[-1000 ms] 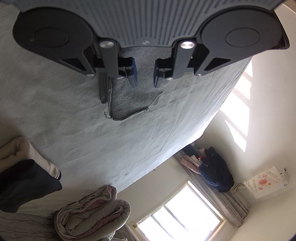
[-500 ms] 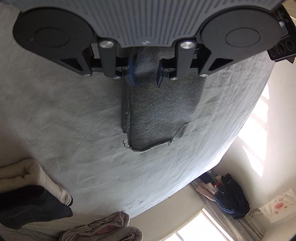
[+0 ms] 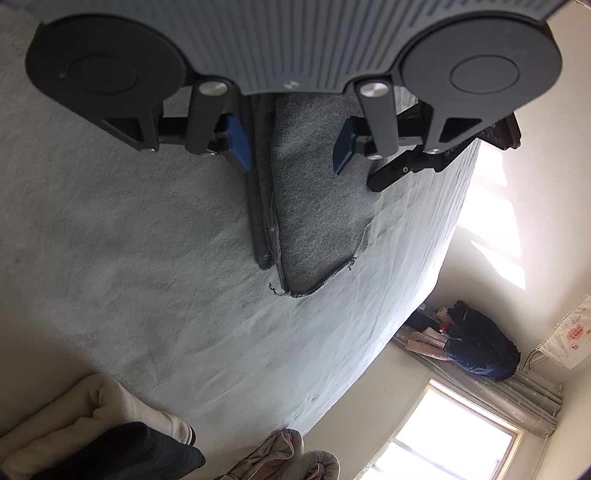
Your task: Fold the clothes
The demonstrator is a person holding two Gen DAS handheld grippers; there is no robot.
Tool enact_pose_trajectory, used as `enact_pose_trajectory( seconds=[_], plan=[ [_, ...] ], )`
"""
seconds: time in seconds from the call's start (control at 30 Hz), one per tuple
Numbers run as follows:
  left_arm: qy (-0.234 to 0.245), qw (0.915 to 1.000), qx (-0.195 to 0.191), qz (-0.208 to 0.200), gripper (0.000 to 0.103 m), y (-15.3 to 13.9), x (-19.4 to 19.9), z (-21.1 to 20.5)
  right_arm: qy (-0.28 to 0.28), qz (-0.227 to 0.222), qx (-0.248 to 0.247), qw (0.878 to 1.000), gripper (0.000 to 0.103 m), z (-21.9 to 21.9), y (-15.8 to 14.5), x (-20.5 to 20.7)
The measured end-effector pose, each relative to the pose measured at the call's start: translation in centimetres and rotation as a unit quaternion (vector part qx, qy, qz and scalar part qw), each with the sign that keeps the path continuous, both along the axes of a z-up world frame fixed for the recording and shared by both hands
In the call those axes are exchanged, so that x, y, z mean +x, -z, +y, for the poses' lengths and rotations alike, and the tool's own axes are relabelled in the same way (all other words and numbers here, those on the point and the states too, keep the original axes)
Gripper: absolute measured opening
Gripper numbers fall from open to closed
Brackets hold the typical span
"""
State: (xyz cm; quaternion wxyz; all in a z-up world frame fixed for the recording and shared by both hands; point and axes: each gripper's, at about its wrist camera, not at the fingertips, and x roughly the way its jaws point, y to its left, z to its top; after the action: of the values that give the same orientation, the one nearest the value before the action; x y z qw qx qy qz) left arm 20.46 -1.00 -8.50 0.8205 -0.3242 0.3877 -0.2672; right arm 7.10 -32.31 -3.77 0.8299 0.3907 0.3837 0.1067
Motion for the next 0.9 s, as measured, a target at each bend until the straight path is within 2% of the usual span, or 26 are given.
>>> enact_pose_trajectory(
  seconds=[0.1, 0.23, 0.27, 0.33, 0.4, 0.5, 0.67, 0.77, 0.9],
  plan=[
    [0.002, 0.9994, -0.033, 0.007, 0.072, 0.7, 2.3, -0.6, -0.007, 0.011, 0.012, 1.000, 0.054, 0.1, 0.5, 0.2],
    [0.012, 0.9993, -0.036, -0.001, 0.066, 1.0, 3.9, -2.1, -0.005, 0.025, -0.005, 1.000, 0.059, -0.2, 0.5, 0.1],
    [0.014, 0.9991, -0.039, 0.000, 0.061, 1.1, 4.0, -2.4, -0.003, 0.027, -0.007, 1.000, 0.064, -0.3, 0.6, 0.1],
    [0.019, 0.9982, -0.054, 0.015, 0.043, 1.7, 4.1, -2.6, -0.002, 0.030, -0.004, 1.000, 0.070, -0.6, 0.7, 0.0],
    [0.008, 0.9968, -0.075, 0.028, 0.028, 2.4, 3.9, -2.3, -0.008, 0.033, 0.015, 0.999, 0.071, -0.8, 1.0, 0.0],
    [-0.033, 0.9939, -0.102, 0.026, 0.019, 2.6, 2.6, -1.3, -0.010, 0.042, 0.041, 0.998, 0.071, -1.2, 1.4, -0.1],
    [-0.104, 0.9891, -0.102, -0.021, 0.018, 1.4, -1.2, -0.4, -0.003, 0.035, 0.036, 0.999, 0.071, -1.6, 0.6, -0.5],
    [-0.163, 0.9815, -0.097, -0.026, 0.018, 0.8, -3.6, 0.7, 0.003, 0.032, 0.039, 0.999, 0.071, -2.0, 0.4, -0.8],
    [-0.240, 0.9659, -0.091, -0.034, 0.017, 0.0, -6.8, 2.2, -0.002, 0.024, 0.054, 0.998, 0.071, -2.1, 0.1, -0.9]
  ],
)
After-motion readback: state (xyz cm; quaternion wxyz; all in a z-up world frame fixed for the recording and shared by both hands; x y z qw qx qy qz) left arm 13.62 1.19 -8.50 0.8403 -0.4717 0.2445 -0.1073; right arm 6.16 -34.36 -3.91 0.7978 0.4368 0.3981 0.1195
